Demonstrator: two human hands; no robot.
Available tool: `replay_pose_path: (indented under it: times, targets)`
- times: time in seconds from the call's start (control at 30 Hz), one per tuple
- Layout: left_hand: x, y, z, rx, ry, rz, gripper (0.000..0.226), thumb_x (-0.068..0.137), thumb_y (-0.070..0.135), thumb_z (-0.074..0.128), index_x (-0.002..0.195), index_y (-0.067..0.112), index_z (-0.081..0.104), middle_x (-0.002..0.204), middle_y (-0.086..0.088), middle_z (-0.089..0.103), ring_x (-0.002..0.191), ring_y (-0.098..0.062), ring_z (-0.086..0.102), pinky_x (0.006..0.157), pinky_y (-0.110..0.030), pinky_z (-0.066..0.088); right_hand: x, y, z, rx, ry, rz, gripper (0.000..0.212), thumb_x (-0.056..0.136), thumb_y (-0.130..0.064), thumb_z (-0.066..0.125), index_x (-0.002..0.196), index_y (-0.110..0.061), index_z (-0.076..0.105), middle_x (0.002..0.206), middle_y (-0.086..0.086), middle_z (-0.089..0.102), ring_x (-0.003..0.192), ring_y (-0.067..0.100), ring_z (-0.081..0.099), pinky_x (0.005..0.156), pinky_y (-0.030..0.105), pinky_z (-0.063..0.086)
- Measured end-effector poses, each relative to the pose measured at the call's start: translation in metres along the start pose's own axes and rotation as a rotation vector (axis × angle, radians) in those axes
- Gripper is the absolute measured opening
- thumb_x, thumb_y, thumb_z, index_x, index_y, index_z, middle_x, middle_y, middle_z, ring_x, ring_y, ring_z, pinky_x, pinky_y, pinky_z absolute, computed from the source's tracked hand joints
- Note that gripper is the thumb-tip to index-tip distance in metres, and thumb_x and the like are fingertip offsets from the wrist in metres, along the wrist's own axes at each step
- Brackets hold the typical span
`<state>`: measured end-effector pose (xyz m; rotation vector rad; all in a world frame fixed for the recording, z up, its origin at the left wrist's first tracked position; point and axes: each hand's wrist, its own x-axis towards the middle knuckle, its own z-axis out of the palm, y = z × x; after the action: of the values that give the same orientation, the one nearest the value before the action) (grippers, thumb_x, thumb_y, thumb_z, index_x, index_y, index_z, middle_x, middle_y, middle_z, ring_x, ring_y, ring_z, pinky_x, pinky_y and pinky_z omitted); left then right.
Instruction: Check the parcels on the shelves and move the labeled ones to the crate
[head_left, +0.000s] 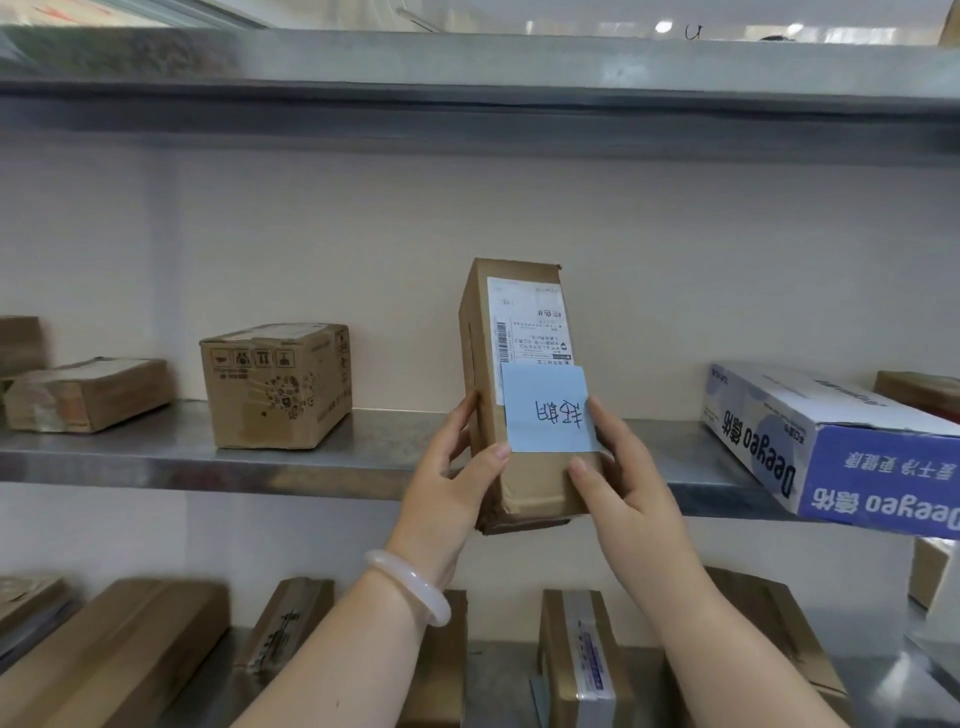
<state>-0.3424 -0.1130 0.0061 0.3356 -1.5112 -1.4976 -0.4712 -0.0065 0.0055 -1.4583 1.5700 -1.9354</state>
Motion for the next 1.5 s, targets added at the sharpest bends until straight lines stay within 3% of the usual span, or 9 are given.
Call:
replay_pose_path:
  times: [0.1, 0.23, 0.53, 0.8, 0.97, 1.07, 1.23, 1.4, 1.5]
  targets:
    - [-0.015, 0.003, -0.008, 0.073, 0.006, 0.031, 0.053, 0.089, 0.027, 0.064, 0.135, 0.049, 0.046, 0.122, 0.013, 0.068, 0.114, -0.011, 0.064, 0.096, -0.038, 0.054, -0.007, 0.004, 0.012, -0.010, 0.003, -0.038, 0.058, 0.093, -0.020, 0.061, 0.130, -0.060, 0.041, 0.131, -0.027, 0.052, 0.126, 0.002, 0.048, 0.099, 0.036, 0.050]
    - [-0.042, 0.015, -0.037, 0.317, 0.077, 0.061, 0.065, 0.072, 0.060, 0.070, 0.127, 0.072, 0.038, 0.141, 0.014, 0.052, 0.133, -0.014, 0.048, 0.109, -0.047, 0.041, -0.020, 0.002, 0.039, 0.015, -0.044, -0.080, 0.059, 0.089, -0.022, 0.065, 0.133, -0.055, 0.041, 0.126, -0.034, 0.052, 0.122, -0.007, 0.047, 0.088, 0.016, 0.051]
    - [-0.129, 0.078, -0.131, 0.438, 0.318, 0.104, 0.084, 0.072, 0.053, 0.076, 0.144, 0.052, 0.033, 0.137, 0.013, 0.057, 0.131, -0.016, 0.051, 0.101, -0.049, 0.048, -0.048, -0.030, 0.148, 0.205, -0.323, -0.123, 0.063, 0.083, -0.024, 0.071, 0.130, -0.057, 0.043, 0.128, -0.030, 0.051, 0.124, -0.002, 0.048, 0.094, 0.038, 0.053]
    - [-0.228, 0.134, -0.238, 0.498, 0.694, 0.134, 0.070, 0.070, 0.037, 0.074, 0.133, 0.052, 0.046, 0.121, 0.024, 0.066, 0.117, -0.004, 0.060, 0.087, -0.024, 0.055, -0.103, -0.073, 0.296, 0.353, -0.608, -0.141, 0.061, 0.086, -0.017, 0.070, 0.130, -0.050, 0.043, 0.126, -0.032, 0.053, 0.122, -0.009, 0.047, 0.094, 0.027, 0.052]
    - [-0.316, 0.169, -0.308, 0.549, 0.863, 0.086, 0.069, 0.078, 0.040, 0.079, 0.137, 0.048, 0.043, 0.129, 0.013, 0.064, 0.120, -0.013, 0.060, 0.099, -0.041, 0.051, -0.171, -0.098, 0.395, 0.488, -0.796, -0.100, 0.061, 0.086, -0.008, 0.069, 0.130, -0.043, 0.045, 0.123, -0.028, 0.056, 0.114, -0.016, 0.049, 0.085, 0.006, 0.045]
    - [-0.380, 0.186, -0.339, 0.579, 0.978, 0.030, 0.065, 0.081, 0.035, 0.073, 0.135, 0.054, 0.042, 0.127, 0.019, 0.064, 0.119, -0.010, 0.061, 0.101, -0.042, 0.050, -0.220, -0.115, 0.448, 0.528, -0.932, -0.090, 0.062, 0.088, -0.010, 0.068, 0.131, -0.046, 0.043, 0.126, -0.028, 0.054, 0.118, -0.014, 0.048, 0.088, 0.008, 0.047]
    - [-0.487, 0.224, -0.364, 0.603, 1.277, 0.022, 0.068, 0.092, 0.022, 0.066, 0.142, 0.052, 0.032, 0.123, 0.026, 0.060, 0.107, 0.004, 0.063, 0.080, -0.017, 0.054, -0.311, -0.151, 0.520, 0.608, -1.197, -0.082, 0.062, 0.088, -0.010, 0.068, 0.134, -0.041, 0.042, 0.128, -0.028, 0.050, 0.113, -0.018, 0.047, 0.078, 0.004, 0.046]
    - [-0.575, 0.246, -0.364, 0.705, 1.572, -0.030, 0.062, 0.096, 0.018, 0.061, 0.120, 0.070, 0.037, 0.116, 0.033, 0.063, 0.110, 0.006, 0.061, 0.089, -0.021, 0.053, -0.393, -0.185, 0.569, 0.731, -1.418, -0.078, 0.064, 0.084, -0.003, 0.071, 0.133, -0.036, 0.046, 0.128, -0.021, 0.053, 0.112, -0.010, 0.053, 0.078, 0.010, 0.050]
    - [-0.618, 0.256, -0.355, 0.771, 1.744, -0.087, 0.066, 0.097, 0.021, 0.059, 0.132, 0.067, 0.029, 0.122, 0.035, 0.057, 0.114, 0.004, 0.057, 0.088, -0.015, 0.051, -0.437, -0.202, 0.594, 0.784, -1.547, -0.091, 0.069, 0.081, -0.004, 0.074, 0.129, -0.045, 0.047, 0.128, -0.023, 0.054, 0.116, 0.000, 0.056, 0.078, 0.017, 0.054]
